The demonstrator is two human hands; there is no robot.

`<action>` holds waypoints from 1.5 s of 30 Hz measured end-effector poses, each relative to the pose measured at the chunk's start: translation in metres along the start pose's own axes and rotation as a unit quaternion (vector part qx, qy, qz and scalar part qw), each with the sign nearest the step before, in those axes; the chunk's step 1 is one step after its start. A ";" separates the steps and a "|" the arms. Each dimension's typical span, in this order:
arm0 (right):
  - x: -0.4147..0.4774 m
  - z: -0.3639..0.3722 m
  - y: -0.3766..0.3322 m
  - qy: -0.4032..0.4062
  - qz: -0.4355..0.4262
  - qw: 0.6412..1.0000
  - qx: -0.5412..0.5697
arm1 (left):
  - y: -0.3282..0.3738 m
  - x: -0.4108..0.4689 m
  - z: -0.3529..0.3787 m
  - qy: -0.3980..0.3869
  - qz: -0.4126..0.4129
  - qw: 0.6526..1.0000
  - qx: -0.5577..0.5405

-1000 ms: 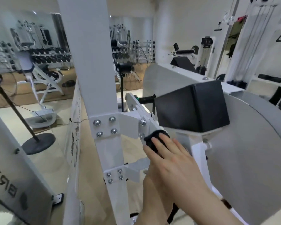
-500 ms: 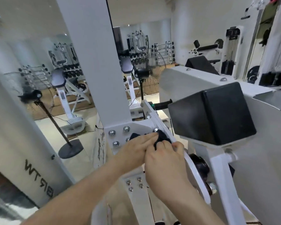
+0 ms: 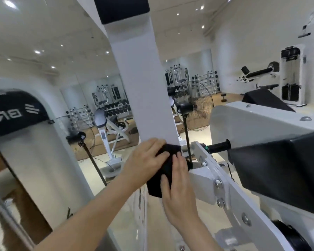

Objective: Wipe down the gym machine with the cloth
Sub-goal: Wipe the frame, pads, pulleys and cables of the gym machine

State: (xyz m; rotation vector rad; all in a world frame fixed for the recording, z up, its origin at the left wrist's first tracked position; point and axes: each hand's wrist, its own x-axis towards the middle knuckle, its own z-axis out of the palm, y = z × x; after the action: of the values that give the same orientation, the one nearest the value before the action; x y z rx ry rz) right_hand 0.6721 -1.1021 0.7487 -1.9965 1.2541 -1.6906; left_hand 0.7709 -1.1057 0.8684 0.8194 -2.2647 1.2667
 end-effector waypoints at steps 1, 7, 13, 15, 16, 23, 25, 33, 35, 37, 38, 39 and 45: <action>0.009 0.004 -0.003 0.013 -0.017 1.000 -0.005 | -0.014 -0.002 0.000 -0.012 -0.010 1.000 0.017; 0.126 0.009 -0.063 0.122 -0.135 0.981 -0.066 | -0.082 0.047 -0.034 0.031 -0.120 0.992 0.010; 0.242 -0.042 -0.143 0.176 -0.207 0.959 -0.081 | -0.169 0.129 -0.091 0.165 -0.118 0.976 0.078; 0.229 -0.042 -0.137 0.180 -0.207 0.958 -0.089 | -0.162 0.117 -0.077 0.188 -0.121 0.972 0.068; 0.215 -0.038 -0.129 0.183 -0.212 0.954 -0.105 | -0.155 0.103 -0.066 0.194 -0.122 0.972 0.053; 0.186 -0.035 -0.113 0.210 -0.273 0.928 -0.145 | -0.135 0.065 -0.045 0.237 -0.244 0.937 -0.080; 0.215 -0.049 -0.127 0.228 -0.273 0.931 -0.088 | -0.149 0.083 -0.060 0.280 -0.307 0.904 -0.099; 0.286 -0.067 -0.156 0.304 -0.156 0.918 0.200 | -0.148 0.122 -0.072 0.318 -0.333 0.886 -0.046; 0.286 -0.072 -0.150 0.306 -0.116 0.915 0.237 | -0.125 0.120 -0.054 0.267 -0.299 0.916 -0.024; 0.290 -0.083 -0.149 0.294 -0.075 0.918 0.254 | -0.115 0.113 -0.042 0.215 -0.281 0.935 0.003; 0.294 -0.091 -0.150 0.281 -0.043 0.919 0.271 | -0.117 0.110 -0.040 0.202 -0.277 0.940 0.004; 0.298 -0.099 -0.151 0.260 -0.009 0.915 0.308 | -0.122 0.107 -0.041 0.202 -0.277 0.939 -0.008; 0.290 -0.082 -0.165 0.248 -0.068 0.931 0.258 | -0.148 0.105 -0.052 0.276 -0.333 0.885 -0.173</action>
State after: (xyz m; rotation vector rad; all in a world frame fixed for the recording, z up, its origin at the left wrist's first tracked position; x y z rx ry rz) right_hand 0.6618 -1.1857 1.0820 -1.4164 0.6754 -2.3870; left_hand 0.7955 -1.1521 1.0495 0.8546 -1.4841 0.6321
